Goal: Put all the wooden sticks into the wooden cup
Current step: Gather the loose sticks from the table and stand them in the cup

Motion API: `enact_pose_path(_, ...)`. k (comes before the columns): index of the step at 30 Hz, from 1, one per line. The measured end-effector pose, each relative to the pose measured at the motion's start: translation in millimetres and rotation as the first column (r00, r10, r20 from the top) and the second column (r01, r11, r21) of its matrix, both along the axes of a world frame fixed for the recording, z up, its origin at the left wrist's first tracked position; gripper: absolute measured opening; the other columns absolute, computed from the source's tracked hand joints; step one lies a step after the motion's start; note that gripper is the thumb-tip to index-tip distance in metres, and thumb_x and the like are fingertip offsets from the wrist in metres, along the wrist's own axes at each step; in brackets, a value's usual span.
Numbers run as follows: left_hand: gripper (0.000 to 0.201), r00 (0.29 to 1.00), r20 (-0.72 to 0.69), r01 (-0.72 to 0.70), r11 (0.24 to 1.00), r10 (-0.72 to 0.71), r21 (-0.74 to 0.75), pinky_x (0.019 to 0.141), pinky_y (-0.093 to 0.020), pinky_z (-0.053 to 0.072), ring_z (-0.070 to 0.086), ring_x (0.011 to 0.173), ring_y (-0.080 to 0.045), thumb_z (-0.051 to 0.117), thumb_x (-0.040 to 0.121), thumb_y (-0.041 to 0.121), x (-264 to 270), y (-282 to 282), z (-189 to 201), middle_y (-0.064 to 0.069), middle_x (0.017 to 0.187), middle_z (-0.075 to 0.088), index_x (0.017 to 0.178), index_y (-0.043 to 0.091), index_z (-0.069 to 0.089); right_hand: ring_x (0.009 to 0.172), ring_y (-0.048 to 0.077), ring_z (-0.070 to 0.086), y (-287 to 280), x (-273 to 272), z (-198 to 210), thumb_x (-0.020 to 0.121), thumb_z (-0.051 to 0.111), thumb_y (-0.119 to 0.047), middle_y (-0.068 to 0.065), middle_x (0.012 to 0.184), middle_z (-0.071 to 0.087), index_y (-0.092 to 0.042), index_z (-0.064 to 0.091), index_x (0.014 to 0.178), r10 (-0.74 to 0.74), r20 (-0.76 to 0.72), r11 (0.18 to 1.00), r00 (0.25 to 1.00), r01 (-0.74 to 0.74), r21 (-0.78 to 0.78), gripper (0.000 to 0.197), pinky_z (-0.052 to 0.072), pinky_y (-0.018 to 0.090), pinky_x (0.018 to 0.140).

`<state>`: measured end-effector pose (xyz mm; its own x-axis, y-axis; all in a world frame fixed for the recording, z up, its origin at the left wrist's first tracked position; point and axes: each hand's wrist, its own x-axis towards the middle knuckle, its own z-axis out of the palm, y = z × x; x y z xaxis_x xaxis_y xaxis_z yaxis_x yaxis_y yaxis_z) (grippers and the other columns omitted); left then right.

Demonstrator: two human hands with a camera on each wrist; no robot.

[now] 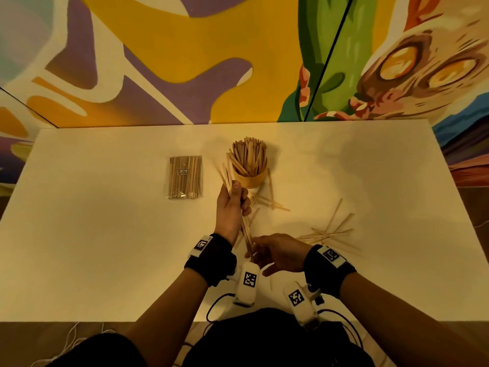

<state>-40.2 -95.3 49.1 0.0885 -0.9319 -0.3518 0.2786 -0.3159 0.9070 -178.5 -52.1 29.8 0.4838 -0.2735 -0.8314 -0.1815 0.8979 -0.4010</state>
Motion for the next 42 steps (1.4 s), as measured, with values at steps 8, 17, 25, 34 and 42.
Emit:
enact_pose_path(8,0.015,0.994,0.012,-0.108,0.994,0.108,-0.012,0.049,-0.022,0.027,0.035,0.051,-0.007,0.035,0.106,0.024,-3.0,3.2,2.9,0.000,0.071,0.044,0.095,0.019,0.044,0.072,0.022,0.061,-14.9,5.5,13.7,0.096,0.053,-0.027,0.012,0.083,0.064,-0.003,0.068,0.098,-0.141,0.059,0.980,0.988,0.148,-0.136,0.028,0.047,0.030,0.067)
enact_pose_path(17,0.016,0.968,0.052,-0.236,0.962,0.245,-0.136,0.050,-0.021,0.030,0.032,0.057,-0.010,0.033,0.106,0.015,-3.7,5.8,10.2,-0.001,0.070,0.036,0.113,0.013,0.047,0.081,0.028,0.070,-10.2,6.3,24.6,0.100,0.034,-0.049,0.024,0.101,0.068,0.006,0.058,0.119,-0.003,0.031,0.999,1.000,0.001,0.046,0.063,0.055,0.029,0.065)
enact_pose_path(25,0.040,0.983,0.057,-0.171,0.982,0.176,-0.075,0.093,-0.069,0.031,0.019,0.092,-0.022,0.036,0.105,0.018,-14.3,20.9,17.7,-0.049,0.105,0.037,0.124,-0.017,0.030,0.082,0.036,0.071,-24.3,8.5,32.3,0.100,0.040,-0.031,0.027,0.088,0.070,0.009,0.061,0.095,-0.232,0.069,0.971,0.970,0.227,0.075,0.045,0.057,0.039,0.080)
enact_pose_path(34,0.032,0.989,0.131,-0.029,0.955,0.071,-0.295,0.056,-0.031,0.038,0.039,0.059,-0.012,0.040,0.100,0.032,-15.4,17.5,25.1,0.007,0.067,0.043,0.102,0.000,0.043,0.071,0.030,0.071,-30.4,9.6,32.0,0.101,0.040,-0.024,0.017,0.075,0.068,0.004,0.059,0.099,-0.362,0.111,0.932,0.926,0.359,0.040,0.034,0.058,0.042,0.079)
enact_pose_path(42,0.028,0.967,0.216,0.171,0.971,-0.133,-0.166,0.051,-0.024,0.032,0.032,0.053,-0.011,0.038,0.105,0.024,-11.8,21.8,21.4,0.005,0.059,0.036,0.078,0.021,0.046,0.083,0.033,0.070,-39.7,1.6,41.4,0.101,0.038,-0.027,0.018,0.088,0.070,-0.004,0.066,0.095,-0.231,0.101,0.956,0.968,0.245,-0.161,0.037,0.057,0.045,0.080)
